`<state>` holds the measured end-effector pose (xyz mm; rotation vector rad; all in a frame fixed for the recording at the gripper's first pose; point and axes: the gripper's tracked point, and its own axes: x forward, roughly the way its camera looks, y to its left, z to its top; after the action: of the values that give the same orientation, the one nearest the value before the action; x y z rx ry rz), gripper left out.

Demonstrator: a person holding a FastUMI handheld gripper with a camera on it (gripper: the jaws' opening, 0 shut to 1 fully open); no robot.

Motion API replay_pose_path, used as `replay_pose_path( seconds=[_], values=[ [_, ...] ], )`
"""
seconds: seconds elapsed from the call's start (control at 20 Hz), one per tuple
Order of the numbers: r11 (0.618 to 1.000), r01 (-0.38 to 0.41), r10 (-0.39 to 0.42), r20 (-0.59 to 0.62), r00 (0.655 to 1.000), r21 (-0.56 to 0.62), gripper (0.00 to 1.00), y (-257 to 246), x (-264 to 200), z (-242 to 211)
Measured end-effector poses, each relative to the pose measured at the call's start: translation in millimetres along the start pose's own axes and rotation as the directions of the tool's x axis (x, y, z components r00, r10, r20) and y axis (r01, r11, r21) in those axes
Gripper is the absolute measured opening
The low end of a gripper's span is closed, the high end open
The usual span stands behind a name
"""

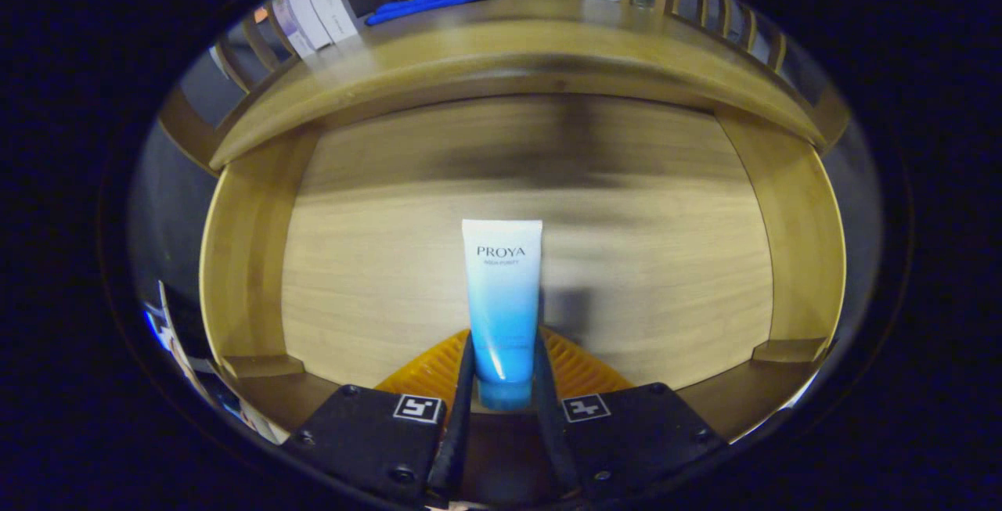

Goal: Pull open the drawer, take out the items inside it, and place them on the countertop above the cabinet.

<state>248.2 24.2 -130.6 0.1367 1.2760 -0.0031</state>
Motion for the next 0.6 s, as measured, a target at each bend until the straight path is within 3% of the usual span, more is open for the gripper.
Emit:
replay_pose_path(
  seconds=[0.35, 0.6],
  values=[
    [0.997, -0.077, 0.078, 0.13, 0.989, -0.011, 0.42, 7, -68, 22],
    [0.995, -0.07, 0.083, 0.193, 0.978, -0.072, 0.42, 15, -107, 39]
  ],
)
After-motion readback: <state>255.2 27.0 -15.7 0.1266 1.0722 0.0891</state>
